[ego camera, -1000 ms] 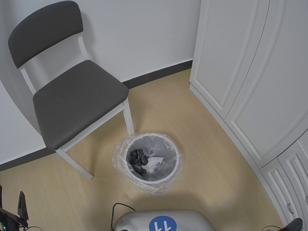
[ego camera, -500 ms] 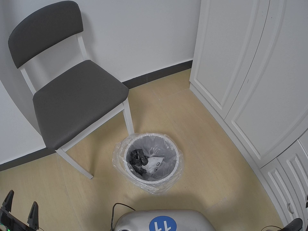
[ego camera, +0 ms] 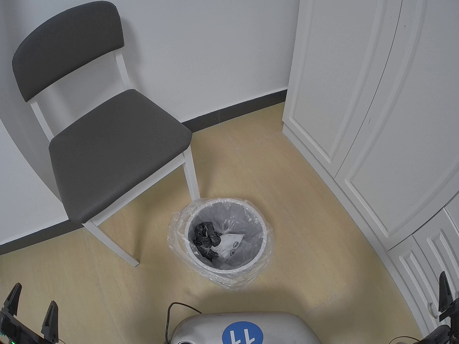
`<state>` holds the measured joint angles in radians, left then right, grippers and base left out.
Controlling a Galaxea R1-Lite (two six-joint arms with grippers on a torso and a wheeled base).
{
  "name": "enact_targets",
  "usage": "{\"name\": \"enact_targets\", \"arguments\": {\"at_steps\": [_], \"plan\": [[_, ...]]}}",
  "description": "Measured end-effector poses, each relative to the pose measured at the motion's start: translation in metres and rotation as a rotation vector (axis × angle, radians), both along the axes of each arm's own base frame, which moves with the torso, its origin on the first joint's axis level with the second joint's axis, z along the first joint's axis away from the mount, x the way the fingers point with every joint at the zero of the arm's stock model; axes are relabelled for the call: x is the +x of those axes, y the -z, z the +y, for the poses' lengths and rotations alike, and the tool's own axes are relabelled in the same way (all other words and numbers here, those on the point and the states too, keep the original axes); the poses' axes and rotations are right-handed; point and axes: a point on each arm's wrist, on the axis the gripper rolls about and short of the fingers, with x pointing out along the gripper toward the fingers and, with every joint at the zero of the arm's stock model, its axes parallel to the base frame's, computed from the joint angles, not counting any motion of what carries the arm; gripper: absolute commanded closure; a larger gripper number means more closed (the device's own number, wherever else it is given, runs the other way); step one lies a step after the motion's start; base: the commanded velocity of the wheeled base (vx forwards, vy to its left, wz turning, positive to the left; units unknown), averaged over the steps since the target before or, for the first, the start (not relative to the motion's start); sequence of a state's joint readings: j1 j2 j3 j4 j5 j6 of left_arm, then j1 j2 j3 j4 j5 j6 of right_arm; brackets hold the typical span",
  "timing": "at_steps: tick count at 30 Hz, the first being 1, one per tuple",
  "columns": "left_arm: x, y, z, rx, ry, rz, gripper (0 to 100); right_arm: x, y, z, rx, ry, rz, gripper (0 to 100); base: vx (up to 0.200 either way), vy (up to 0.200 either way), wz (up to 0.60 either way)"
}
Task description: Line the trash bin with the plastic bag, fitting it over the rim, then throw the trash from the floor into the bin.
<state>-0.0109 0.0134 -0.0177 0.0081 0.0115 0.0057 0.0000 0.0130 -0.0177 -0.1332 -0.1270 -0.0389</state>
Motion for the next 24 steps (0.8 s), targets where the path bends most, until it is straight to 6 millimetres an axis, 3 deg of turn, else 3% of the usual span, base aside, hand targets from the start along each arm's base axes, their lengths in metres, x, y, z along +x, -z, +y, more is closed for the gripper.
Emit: {"name": "enact_targets", "arguments": {"at_steps": [24], "plan": [[0.0001,0.0,0.0,0.0,0.001,0.001,0,0.0011,0.0072,0.0036,0.01,-0.162,0.072,0,0.0,0.0,0.0]]}}
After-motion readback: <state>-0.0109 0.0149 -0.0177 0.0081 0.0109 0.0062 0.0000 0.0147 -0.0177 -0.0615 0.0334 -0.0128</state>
